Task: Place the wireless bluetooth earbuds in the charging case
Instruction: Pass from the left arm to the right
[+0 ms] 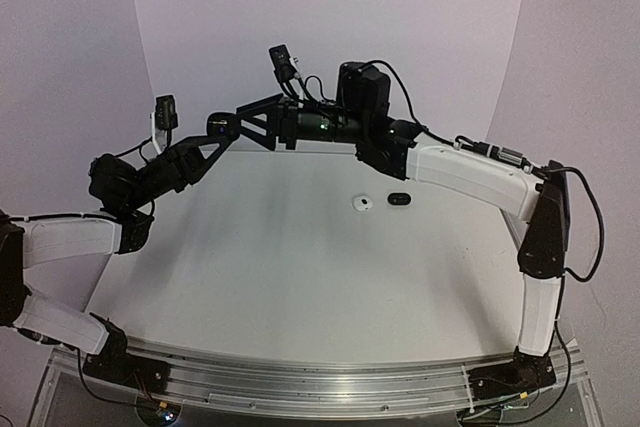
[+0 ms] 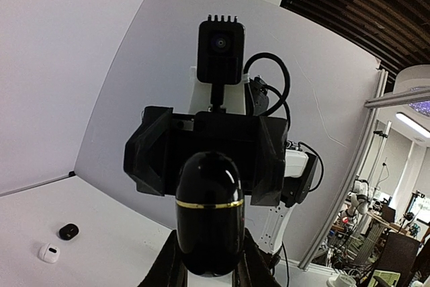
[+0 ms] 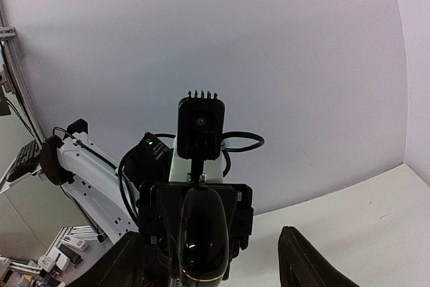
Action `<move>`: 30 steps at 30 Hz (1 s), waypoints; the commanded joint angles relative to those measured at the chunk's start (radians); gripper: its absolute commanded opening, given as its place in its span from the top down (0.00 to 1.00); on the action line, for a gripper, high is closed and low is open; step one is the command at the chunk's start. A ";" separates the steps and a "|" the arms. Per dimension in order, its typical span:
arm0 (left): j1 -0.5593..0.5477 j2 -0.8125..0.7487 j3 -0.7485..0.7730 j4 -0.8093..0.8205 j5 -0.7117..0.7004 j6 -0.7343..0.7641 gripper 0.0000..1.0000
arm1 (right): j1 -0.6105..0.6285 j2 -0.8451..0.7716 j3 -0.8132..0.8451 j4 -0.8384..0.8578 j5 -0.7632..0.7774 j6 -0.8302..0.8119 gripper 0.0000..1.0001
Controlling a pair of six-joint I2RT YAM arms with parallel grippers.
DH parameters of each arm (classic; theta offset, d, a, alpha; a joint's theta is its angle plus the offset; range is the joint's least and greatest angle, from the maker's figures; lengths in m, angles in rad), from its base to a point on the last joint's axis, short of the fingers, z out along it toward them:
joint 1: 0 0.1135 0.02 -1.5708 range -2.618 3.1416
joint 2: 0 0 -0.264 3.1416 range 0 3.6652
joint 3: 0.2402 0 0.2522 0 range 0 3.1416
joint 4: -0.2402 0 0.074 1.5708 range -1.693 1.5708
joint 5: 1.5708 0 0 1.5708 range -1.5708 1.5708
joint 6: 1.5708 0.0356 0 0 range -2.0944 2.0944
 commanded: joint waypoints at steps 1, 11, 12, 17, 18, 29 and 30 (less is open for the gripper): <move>-0.010 -0.016 0.031 0.127 0.016 -0.005 1.00 | 0.001 0.009 0.011 0.057 0.004 0.043 0.34; -0.014 -0.021 0.028 0.131 0.006 0.003 1.00 | 0.001 0.036 0.036 0.057 -0.049 0.076 0.65; -0.014 -0.023 0.028 0.133 0.005 0.005 1.00 | 0.001 0.038 0.037 0.057 -0.056 0.077 0.68; -0.015 -0.025 0.026 0.131 0.006 0.009 1.00 | 0.000 0.060 0.062 0.057 -0.093 0.097 0.86; -0.015 -0.025 0.026 0.129 0.005 0.009 1.00 | 0.000 0.067 0.070 0.057 -0.104 0.104 0.92; -0.015 -0.072 -0.009 -0.036 -0.065 0.099 0.33 | -0.020 0.025 0.034 0.057 -0.066 0.116 1.00; -0.014 -0.085 -0.017 -0.105 -0.085 0.128 0.16 | -0.031 0.010 0.017 0.056 -0.054 0.129 1.00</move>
